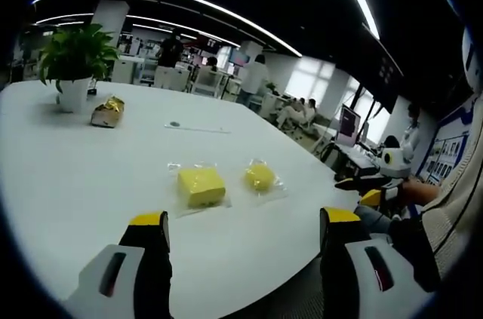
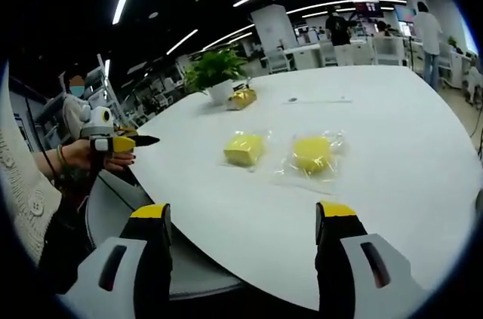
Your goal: Compare the silicone blocks by pressing each to a similar depth, holding the contact briefly, and releasing to observe deformation and rebound differences across the visible hardness samples.
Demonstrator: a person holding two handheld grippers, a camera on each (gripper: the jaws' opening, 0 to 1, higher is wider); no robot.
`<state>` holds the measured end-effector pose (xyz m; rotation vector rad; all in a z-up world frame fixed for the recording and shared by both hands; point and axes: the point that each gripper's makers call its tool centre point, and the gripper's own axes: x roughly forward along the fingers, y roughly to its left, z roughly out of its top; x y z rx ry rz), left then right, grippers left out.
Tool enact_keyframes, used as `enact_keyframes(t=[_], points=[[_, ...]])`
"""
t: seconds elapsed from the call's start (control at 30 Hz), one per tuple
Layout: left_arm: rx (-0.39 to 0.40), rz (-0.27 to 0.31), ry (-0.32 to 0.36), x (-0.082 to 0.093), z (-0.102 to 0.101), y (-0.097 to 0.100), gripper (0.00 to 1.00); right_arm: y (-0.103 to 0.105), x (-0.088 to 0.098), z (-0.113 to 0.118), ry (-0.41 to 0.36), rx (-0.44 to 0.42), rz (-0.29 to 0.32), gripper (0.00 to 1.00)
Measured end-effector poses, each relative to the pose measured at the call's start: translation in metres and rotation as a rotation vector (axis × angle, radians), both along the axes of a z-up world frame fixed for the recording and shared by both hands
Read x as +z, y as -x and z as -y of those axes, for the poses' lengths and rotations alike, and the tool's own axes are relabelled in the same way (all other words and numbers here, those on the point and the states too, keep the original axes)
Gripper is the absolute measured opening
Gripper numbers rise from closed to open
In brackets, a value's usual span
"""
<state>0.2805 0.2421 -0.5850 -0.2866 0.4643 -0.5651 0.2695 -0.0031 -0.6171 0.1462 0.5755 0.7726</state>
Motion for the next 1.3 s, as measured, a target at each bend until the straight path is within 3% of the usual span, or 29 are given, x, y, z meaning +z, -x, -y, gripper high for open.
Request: enact_keyframes(t=[0.4, 0.77, 1.3], points=[[-0.026, -0.01, -0.011, 0.0, 0.009, 0.004, 0.81, 0.0, 0.005, 0.009, -0.006, -0.017, 0.014, 0.74], [-0.055, -0.012, -0.03, 0.001, 0.019, 0.005, 0.81, 0.002, -0.001, 0.011, 0.008, -0.026, 0.0, 0.75], [-0.048, -0.014, -0.042, -0.002, 0.015, 0.007, 0.81, -0.004, 0.002, 0.008, -0.001, -0.004, 0.014, 0.75]])
